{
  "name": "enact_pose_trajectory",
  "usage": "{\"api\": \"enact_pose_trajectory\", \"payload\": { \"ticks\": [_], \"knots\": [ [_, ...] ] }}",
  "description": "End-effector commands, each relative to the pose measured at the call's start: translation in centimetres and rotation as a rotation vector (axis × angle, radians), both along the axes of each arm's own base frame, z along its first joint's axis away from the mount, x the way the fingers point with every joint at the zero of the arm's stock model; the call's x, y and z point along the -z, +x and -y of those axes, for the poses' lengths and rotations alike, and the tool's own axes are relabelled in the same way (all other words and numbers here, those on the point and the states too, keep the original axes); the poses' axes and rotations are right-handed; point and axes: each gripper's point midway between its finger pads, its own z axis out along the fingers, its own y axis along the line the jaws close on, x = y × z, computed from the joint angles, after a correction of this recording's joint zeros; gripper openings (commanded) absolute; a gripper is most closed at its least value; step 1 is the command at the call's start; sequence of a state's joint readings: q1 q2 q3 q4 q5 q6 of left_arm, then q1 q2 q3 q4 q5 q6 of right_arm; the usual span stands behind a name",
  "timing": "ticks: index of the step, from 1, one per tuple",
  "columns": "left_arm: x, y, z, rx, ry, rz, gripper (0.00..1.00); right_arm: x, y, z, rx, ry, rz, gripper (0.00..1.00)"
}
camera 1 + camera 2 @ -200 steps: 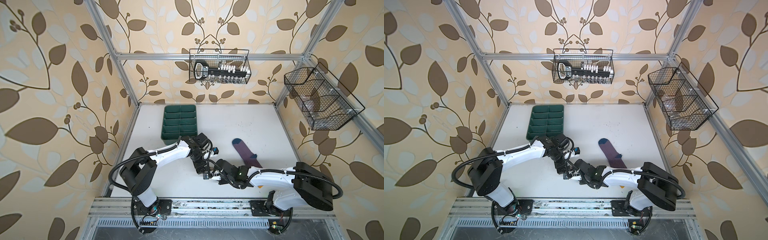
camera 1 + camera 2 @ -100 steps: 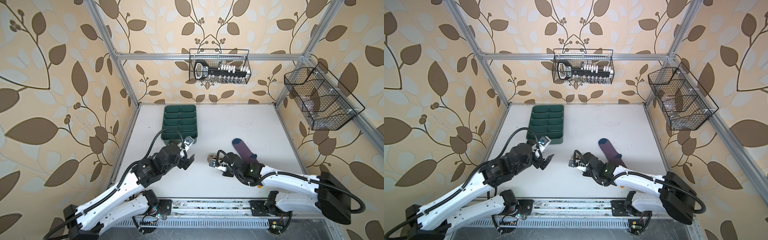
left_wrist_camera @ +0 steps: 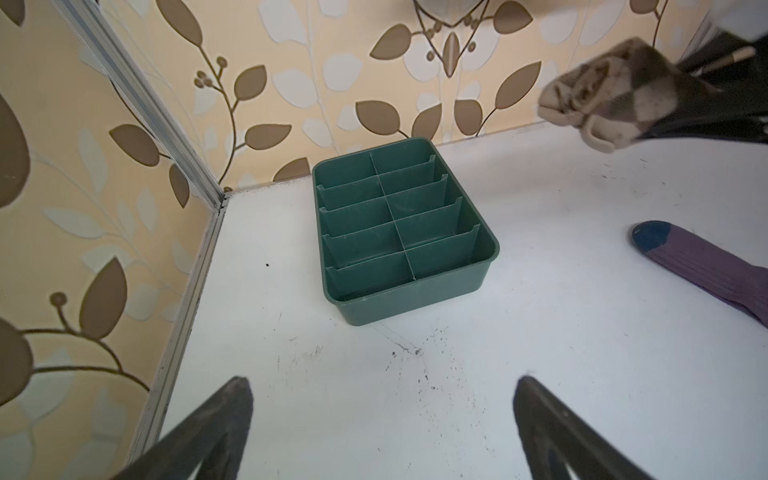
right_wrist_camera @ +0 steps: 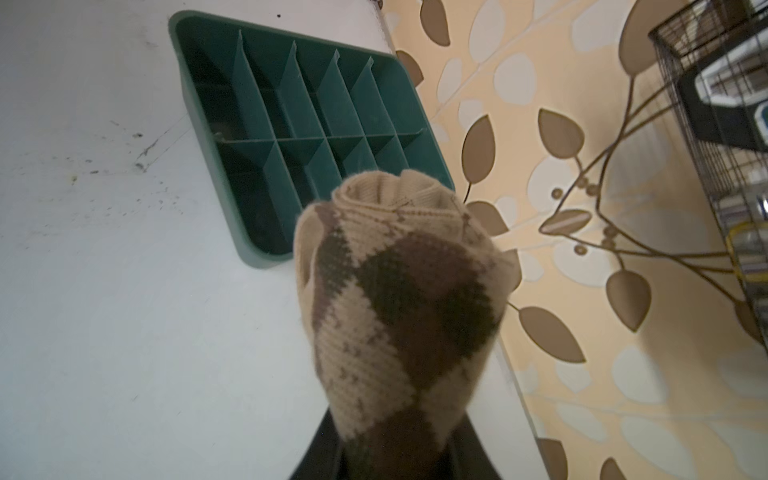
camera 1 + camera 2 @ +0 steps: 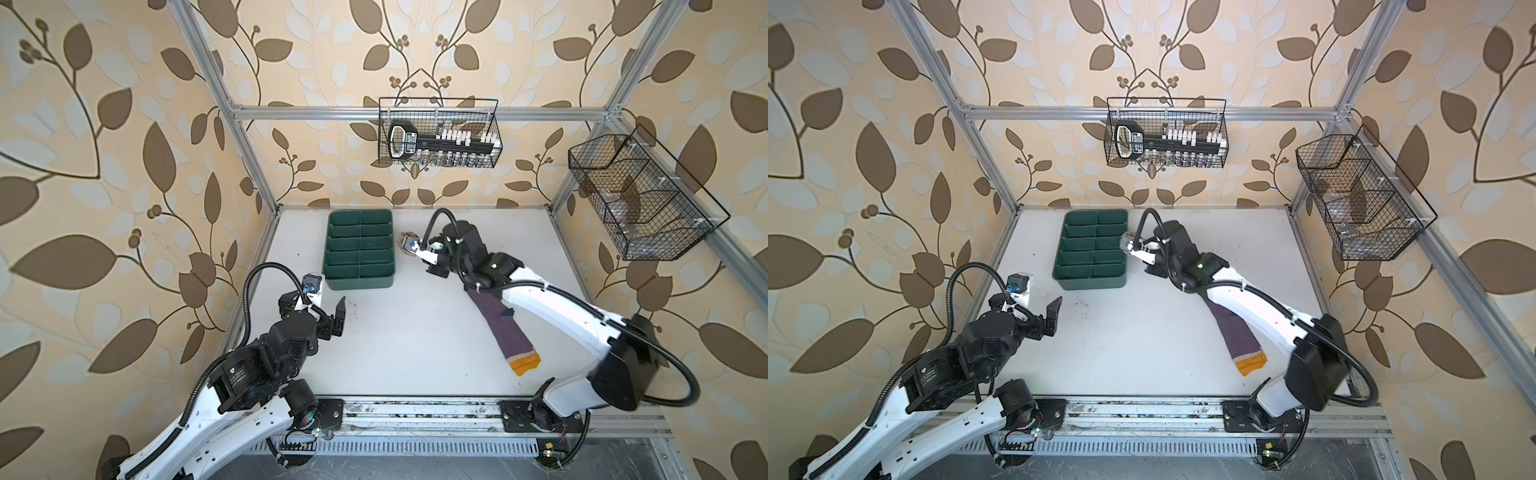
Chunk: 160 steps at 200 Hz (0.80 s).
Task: Roll the socks
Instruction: 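Lift the rolled sock with the right gripper toward the green tray while the left withdraws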
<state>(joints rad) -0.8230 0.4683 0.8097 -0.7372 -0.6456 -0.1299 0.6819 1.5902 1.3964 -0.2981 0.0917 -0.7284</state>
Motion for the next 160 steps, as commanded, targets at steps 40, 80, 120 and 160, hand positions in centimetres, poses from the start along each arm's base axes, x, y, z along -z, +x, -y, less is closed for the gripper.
{"api": "enact_pose_trajectory", "payload": {
  "ticks": [40,80,120,160],
  "knots": [
    [0.8,1.9,1.3,-0.031,0.015,-0.056,0.99,3.8,9.6,-7.6,-0.186,-0.117,-0.017,0.0],
    [3.9,4.8,0.5,-0.079,-0.095,-0.187,0.99,7.5,16.3,-10.4,-0.179,-0.081,0.058,0.0],
    [5.9,6.4,-0.8,-0.137,-0.17,-0.256,0.99,11.6,18.8,-12.4,-0.214,-0.067,0.12,0.0],
    [6.3,6.7,-1.0,-0.145,-0.17,-0.267,0.99,15.0,19.4,-11.6,-0.226,-0.126,0.099,0.0]
  ]
}}
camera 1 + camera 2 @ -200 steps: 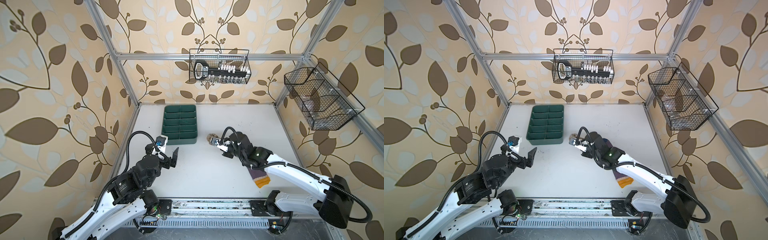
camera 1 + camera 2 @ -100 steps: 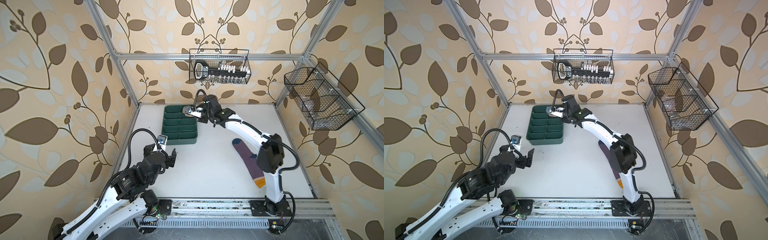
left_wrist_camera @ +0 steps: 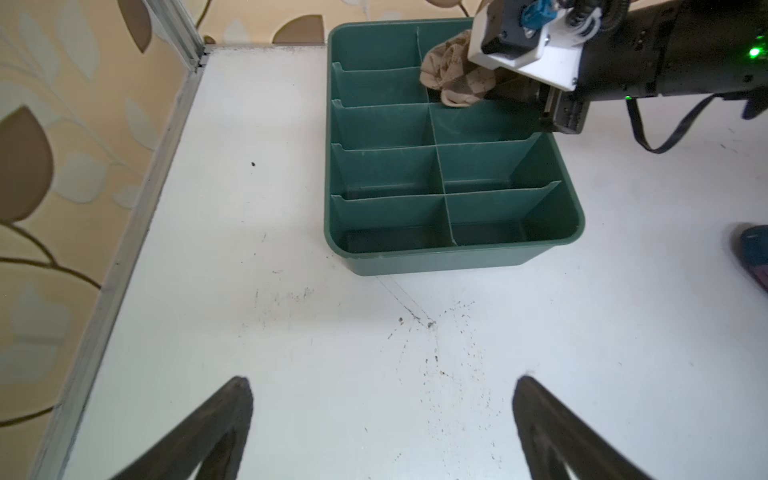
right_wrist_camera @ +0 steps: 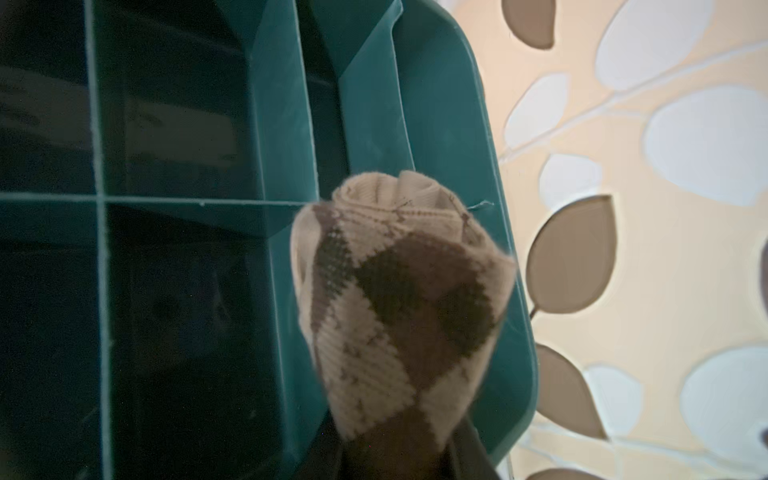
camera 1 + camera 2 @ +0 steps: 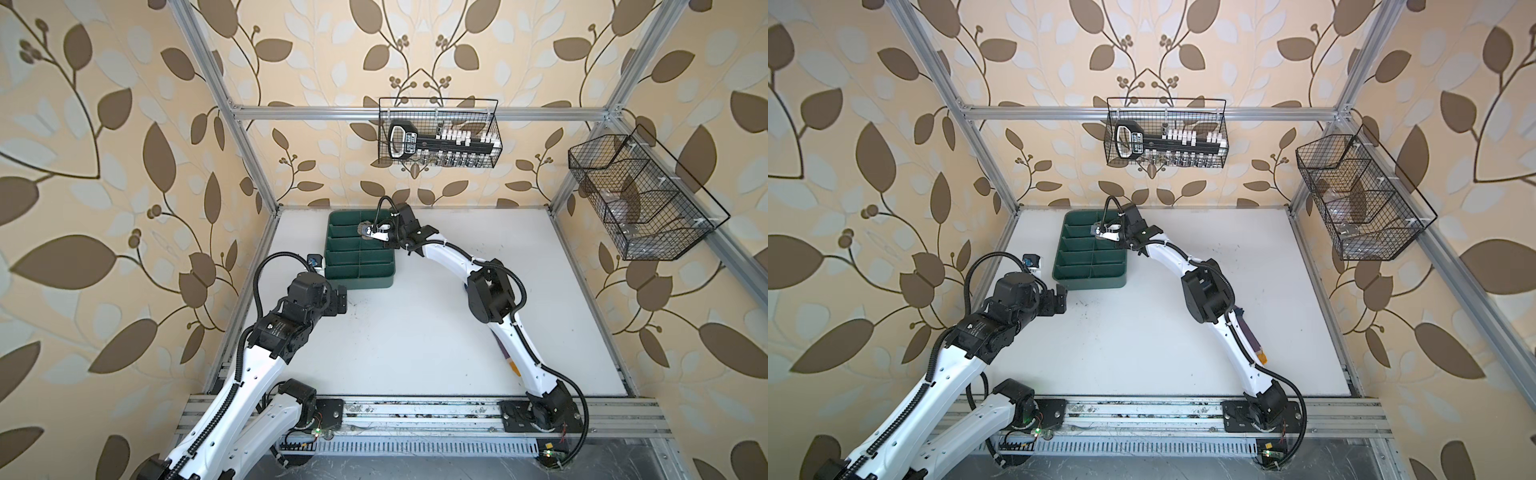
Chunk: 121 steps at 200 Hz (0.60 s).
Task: Roll the socks
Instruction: 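Lift the rolled sock with the right gripper toward the green tray while the left withdraws, then lower the rolled argyle sock into a tray compartment with the right gripper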
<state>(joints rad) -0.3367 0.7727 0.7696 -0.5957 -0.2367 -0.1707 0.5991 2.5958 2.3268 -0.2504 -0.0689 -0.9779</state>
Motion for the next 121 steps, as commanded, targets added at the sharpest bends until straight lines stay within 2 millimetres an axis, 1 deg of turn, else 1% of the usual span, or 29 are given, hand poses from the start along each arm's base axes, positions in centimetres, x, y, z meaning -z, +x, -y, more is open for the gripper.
{"api": "enact_pose_trajectory", "payload": {
  "ticks": [1,19,28,49,56,59,75,84,104,121],
  "knots": [
    [-0.6,0.6,0.5,0.006,-0.055,0.03,0.99,-0.1,0.7,-0.3,-0.043,-0.005,0.045,0.0],
    [-0.5,0.6,0.5,0.004,-0.055,0.028,0.99,0.8,0.5,0.1,-0.043,-0.041,0.036,0.0],
    [-0.5,0.6,0.5,0.006,-0.056,0.029,0.99,0.9,0.5,0.4,-0.031,-0.047,0.026,0.0],
    [-0.7,0.6,0.5,0.008,-0.061,0.036,0.99,1.6,-0.5,1.1,-0.014,-0.068,-0.025,0.0],
    [-0.9,0.5,0.5,0.009,-0.062,0.042,0.99,1.9,-1.1,1.3,-0.013,-0.087,-0.039,0.0],
    [-0.8,0.5,0.4,0.008,-0.062,0.042,0.99,2.4,-1.5,1.4,-0.013,-0.099,-0.049,0.0],
    [-1.2,0.2,0.4,0.008,-0.067,0.057,0.99,2.6,-2.9,2.2,-0.002,-0.131,-0.055,0.0],
    [-1.3,0.1,0.3,0.007,-0.067,0.064,0.99,3.0,-4.1,2.4,-0.005,-0.138,-0.065,0.0],
    [-1.7,-0.1,0.1,0.005,-0.069,0.081,0.99,2.5,-6.4,2.9,-0.009,-0.145,-0.079,0.0],
    [-2.0,-0.3,0.1,0.005,-0.072,0.094,0.99,2.5,-8.8,3.2,-0.016,-0.156,-0.11,0.0]
  ]
}}
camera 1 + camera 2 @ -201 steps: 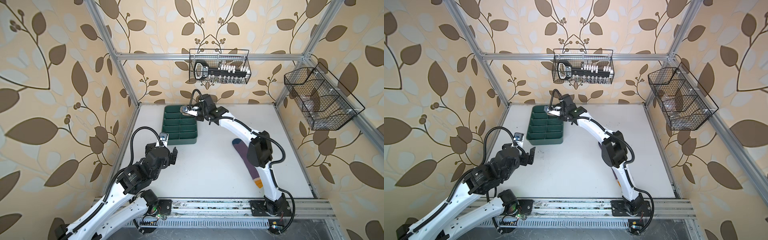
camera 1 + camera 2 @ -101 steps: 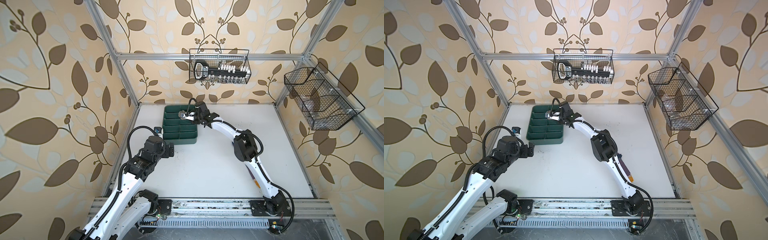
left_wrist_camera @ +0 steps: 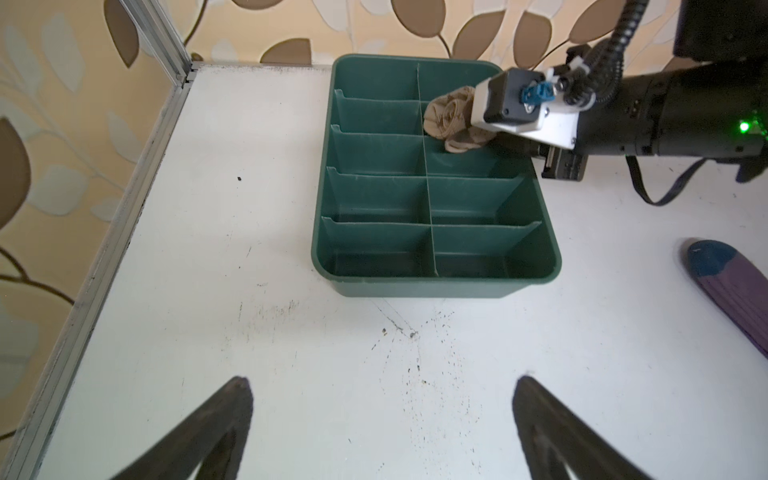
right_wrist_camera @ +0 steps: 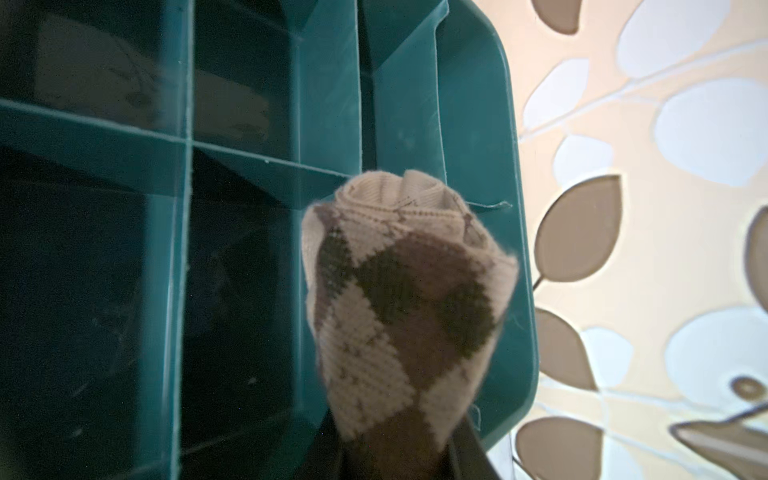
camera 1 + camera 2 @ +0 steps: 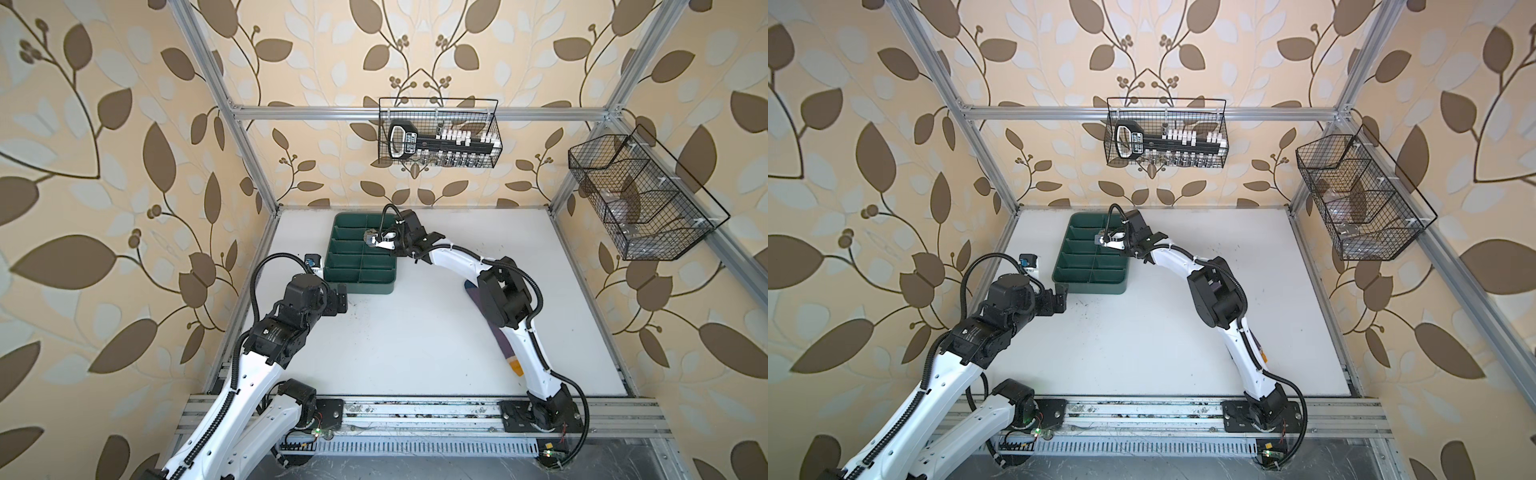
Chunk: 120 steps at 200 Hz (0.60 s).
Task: Roll the socks
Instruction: 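Lower the rolled argyle sock into a tray compartment with the right gripper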
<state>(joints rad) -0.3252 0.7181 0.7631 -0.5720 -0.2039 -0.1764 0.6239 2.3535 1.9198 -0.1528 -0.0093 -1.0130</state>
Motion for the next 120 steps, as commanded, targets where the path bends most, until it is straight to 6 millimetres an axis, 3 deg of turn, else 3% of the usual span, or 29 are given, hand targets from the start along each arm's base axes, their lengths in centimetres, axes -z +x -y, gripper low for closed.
{"api": "enact_pose_trajectory", "payload": {
  "ticks": [1,39,59,90,120],
  "knots": [
    [-0.6,0.0,-0.1,-0.007,-0.025,0.034,0.99,2.1,-4.2,0.7,-0.016,-0.069,-0.096,0.0],
    [-1.1,-0.3,-0.3,-0.01,-0.029,0.053,0.99,3.7,-10.2,1.4,-0.036,-0.094,-0.172,0.0],
    [-1.2,-0.4,-0.4,-0.014,-0.028,0.06,0.99,2.4,-12.3,0.8,-0.02,-0.042,-0.201,0.0],
    [-1.7,-0.6,-0.6,-0.017,-0.028,0.077,0.99,-3.1,-10.5,0.6,0.156,0.085,-0.263,0.0],
    [-1.9,-0.9,-0.8,-0.024,-0.025,0.09,0.99,-2.9,-9.0,2.1,0.299,0.012,-0.272,0.0]
  ]
}}
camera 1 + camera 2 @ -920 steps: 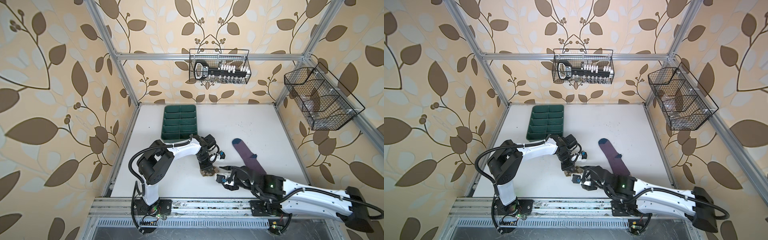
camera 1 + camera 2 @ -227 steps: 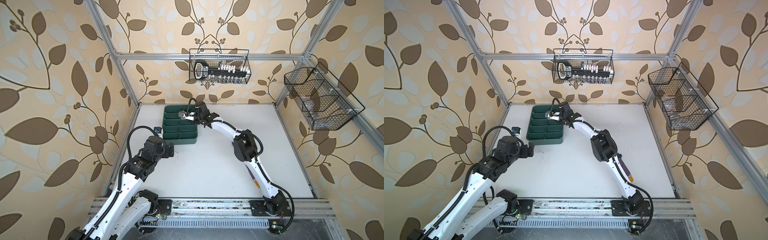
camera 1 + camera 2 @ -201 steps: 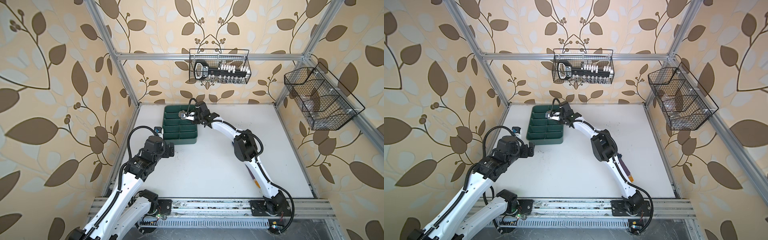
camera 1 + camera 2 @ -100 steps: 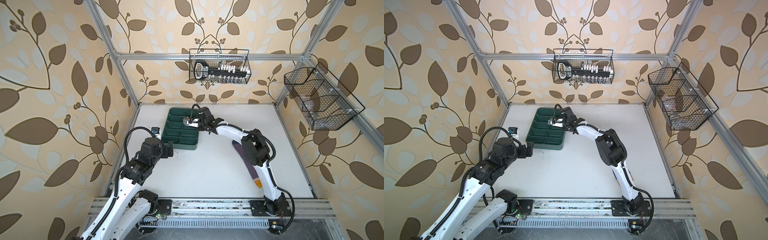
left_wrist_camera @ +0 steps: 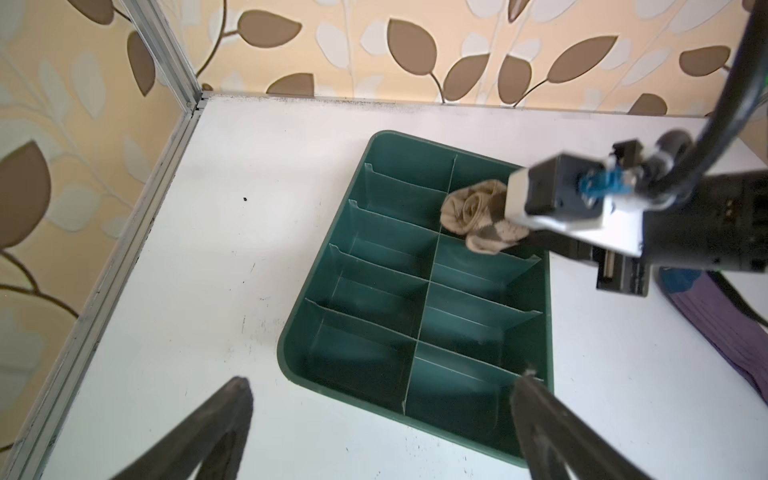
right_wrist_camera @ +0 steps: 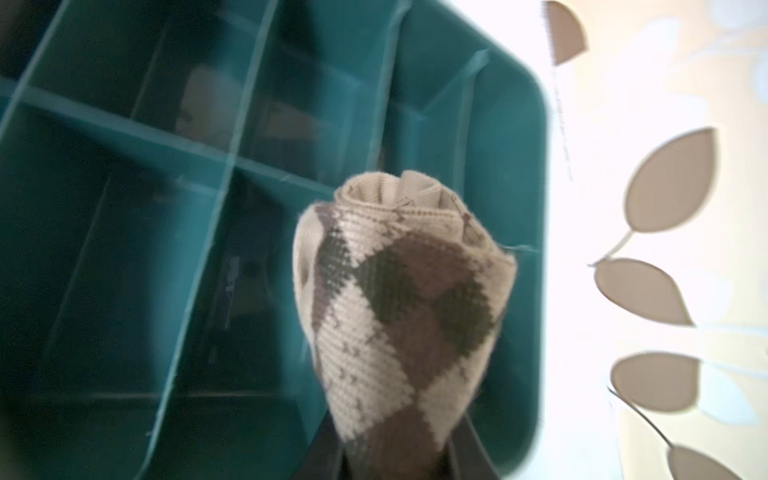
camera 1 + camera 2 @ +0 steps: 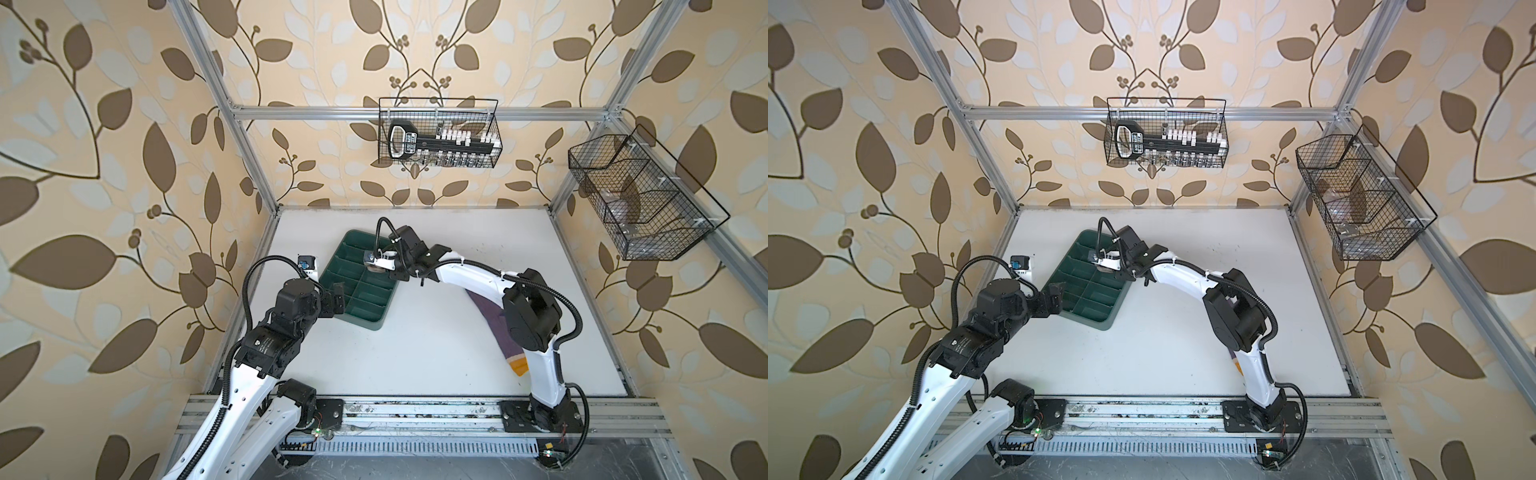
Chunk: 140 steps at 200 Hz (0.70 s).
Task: Roll the socks
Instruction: 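Lower the rolled argyle sock into a tray compartment with the right gripper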
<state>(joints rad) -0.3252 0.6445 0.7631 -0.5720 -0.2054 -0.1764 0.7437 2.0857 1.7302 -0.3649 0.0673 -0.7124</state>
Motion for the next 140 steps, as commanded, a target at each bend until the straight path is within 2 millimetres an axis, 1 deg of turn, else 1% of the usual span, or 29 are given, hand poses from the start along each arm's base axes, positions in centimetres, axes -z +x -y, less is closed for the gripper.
{"api": "enact_pose_trajectory", "payload": {
  "ticks": [1,18,39,55,74,97,121,140],
  "knots": [
    [-0.2,-0.1,-0.6,-0.024,-0.003,0.02,0.99,0.9,0.5,2.1,0.159,-0.063,-0.072,0.0],
    [-0.2,-0.2,-0.6,-0.022,-0.006,0.025,0.99,2.0,0.6,3.0,0.205,-0.106,-0.085,0.0],
    [-0.3,-0.3,-0.5,-0.018,-0.011,0.026,0.99,3.2,0.7,3.3,0.223,-0.132,-0.104,0.0],
    [-0.3,-0.3,-0.4,-0.015,-0.013,0.028,0.99,3.9,1.4,3.4,0.239,-0.16,-0.112,0.0],
    [-0.3,-0.3,-0.4,-0.011,-0.015,0.027,0.99,4.0,2.6,3.2,0.256,-0.173,-0.099,0.0],
    [-0.3,-0.3,-0.3,-0.01,-0.019,0.029,0.99,4.9,3.5,3.1,0.26,-0.215,-0.078,0.0],
    [-0.3,-0.3,-0.3,-0.008,-0.017,0.027,0.99,6.2,3.2,2.8,0.222,-0.27,-0.079,0.0],
    [-0.3,-0.2,-0.2,-0.006,-0.018,0.027,0.99,7.2,2.0,2.6,0.152,-0.319,-0.11,0.0]
  ]
}}
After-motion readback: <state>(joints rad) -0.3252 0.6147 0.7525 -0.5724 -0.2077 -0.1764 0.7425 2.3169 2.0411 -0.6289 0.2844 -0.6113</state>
